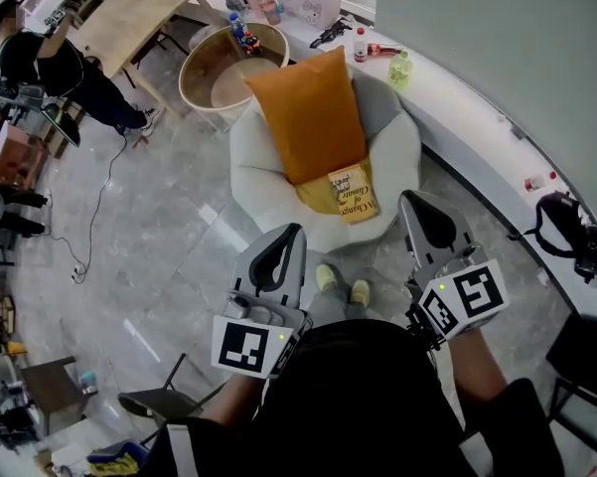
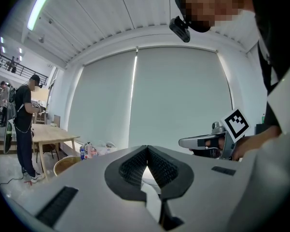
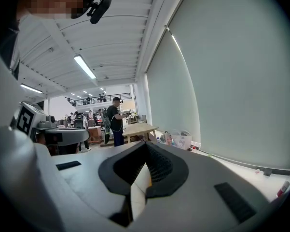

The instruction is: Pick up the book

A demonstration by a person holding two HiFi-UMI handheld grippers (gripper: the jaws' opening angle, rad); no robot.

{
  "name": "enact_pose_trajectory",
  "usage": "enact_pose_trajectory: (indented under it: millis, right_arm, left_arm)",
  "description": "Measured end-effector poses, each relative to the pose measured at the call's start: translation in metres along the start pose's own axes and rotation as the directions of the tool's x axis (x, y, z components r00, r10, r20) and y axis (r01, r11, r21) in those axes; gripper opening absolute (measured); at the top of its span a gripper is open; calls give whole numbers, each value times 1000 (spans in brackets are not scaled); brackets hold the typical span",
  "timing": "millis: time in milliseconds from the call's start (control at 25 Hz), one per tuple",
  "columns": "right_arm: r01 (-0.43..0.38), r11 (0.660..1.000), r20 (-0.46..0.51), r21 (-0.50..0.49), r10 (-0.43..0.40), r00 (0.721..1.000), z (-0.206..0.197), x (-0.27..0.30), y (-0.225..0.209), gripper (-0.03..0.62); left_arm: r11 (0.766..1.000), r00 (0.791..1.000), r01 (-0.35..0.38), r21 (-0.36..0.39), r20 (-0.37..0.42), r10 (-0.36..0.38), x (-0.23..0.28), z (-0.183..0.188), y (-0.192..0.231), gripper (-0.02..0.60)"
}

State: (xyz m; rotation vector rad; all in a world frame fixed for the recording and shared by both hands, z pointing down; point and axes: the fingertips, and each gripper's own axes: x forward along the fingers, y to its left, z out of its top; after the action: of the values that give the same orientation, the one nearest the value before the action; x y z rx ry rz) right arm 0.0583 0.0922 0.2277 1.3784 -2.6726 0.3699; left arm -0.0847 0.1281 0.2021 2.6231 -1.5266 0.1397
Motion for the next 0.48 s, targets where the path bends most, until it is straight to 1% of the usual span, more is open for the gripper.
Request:
enact_pose_trajectory:
  millis: [200, 400, 480]
  right_arm:
    - [7, 1000, -7, -13, -7, 1000, 6, 18, 3, 3]
    - [16, 1000, -8, -23, -17, 1000, 11, 30, 2, 3]
    - [17, 1000, -10, -23, -17, 1000, 12, 37, 3, 4]
  left_arm:
    - [1000, 1000, 12, -8, 4, -12, 10, 4, 19, 12]
    - [999, 999, 34, -12, 39, -34, 18, 12, 29, 12]
    - [999, 999, 29, -27, 39, -28, 20, 11, 35, 12]
